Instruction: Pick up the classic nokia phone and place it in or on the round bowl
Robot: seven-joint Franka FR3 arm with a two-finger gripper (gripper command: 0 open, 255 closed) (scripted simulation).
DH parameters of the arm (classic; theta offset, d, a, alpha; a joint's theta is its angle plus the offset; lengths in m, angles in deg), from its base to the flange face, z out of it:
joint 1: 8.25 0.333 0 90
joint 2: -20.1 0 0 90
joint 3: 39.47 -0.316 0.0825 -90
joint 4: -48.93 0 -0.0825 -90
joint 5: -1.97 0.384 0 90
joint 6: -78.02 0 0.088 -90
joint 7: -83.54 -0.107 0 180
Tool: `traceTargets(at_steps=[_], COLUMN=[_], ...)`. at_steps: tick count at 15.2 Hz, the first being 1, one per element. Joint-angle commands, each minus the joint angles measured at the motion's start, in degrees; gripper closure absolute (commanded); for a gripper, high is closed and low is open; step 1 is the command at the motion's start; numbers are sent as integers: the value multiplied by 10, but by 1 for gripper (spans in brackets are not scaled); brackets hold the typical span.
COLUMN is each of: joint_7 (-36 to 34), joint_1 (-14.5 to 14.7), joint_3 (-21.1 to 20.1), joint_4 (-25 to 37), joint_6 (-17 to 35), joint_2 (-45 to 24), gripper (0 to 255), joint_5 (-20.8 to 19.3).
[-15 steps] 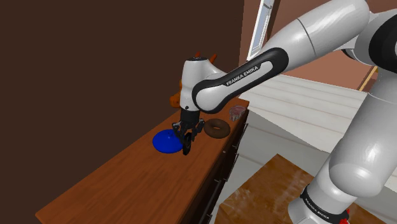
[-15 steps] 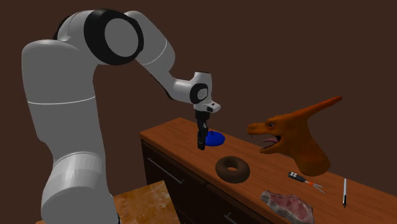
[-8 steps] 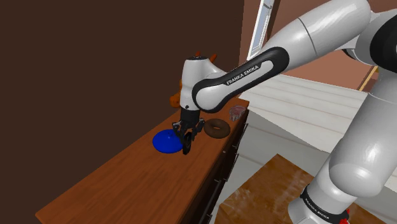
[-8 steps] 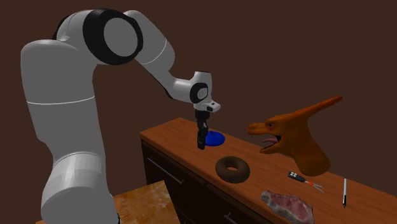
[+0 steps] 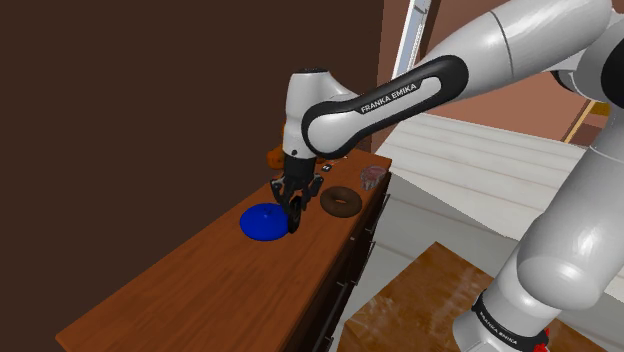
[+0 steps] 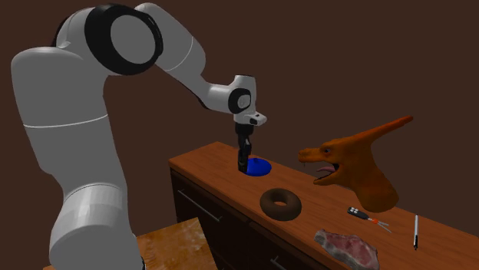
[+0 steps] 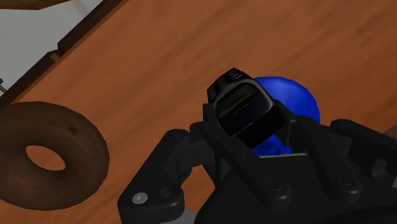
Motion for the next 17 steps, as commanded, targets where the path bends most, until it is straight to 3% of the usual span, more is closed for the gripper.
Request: traceTargets(at_steps=[1,8,9,17], joint_7=[3,8,8,-132], joint_1=[0,-1,-1,20], joint_3=[0,2,2,-20], joint_4=[6,31,31,1], joint_6=[-16,-55,-55,-76], joint_2=[10,27,27,-24], gripper=[255,255,0,0], joint_5=[5,12,12,40])
